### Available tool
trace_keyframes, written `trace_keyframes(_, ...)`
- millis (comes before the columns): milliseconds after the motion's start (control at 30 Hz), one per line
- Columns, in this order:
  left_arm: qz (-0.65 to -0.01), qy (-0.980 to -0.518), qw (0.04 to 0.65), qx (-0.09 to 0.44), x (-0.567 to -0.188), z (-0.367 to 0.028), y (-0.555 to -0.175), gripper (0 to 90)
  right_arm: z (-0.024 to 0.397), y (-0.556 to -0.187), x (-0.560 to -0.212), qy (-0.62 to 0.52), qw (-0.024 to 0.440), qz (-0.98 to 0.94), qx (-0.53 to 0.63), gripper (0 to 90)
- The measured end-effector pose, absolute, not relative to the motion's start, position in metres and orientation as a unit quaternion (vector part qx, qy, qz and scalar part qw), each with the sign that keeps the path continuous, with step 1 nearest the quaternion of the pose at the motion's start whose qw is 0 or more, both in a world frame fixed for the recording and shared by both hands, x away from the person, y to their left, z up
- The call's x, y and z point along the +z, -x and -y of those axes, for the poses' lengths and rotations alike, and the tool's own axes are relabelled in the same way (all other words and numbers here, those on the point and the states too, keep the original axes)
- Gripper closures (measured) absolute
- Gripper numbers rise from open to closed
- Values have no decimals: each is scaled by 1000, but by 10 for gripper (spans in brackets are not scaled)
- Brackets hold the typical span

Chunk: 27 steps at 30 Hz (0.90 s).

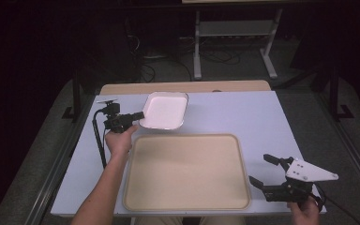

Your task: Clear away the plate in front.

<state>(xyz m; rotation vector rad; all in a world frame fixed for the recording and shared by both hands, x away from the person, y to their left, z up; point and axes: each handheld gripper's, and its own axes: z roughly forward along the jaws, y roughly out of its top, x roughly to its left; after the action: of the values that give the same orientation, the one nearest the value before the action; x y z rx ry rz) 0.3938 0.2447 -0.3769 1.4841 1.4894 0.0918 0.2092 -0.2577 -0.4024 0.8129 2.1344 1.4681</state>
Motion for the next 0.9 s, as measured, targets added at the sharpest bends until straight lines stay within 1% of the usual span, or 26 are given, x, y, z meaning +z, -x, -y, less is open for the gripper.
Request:
trace_keyframes(533, -587, -639, 497, 16, -382, -236, -369, 883, 257, -209, -402, -293, 213, -770, 526, 128)
trace_keyframes(900, -584, -648, 489, 9, -391, -235, -355, 884, 256, -209, -402, -291, 212, -771, 525, 129)
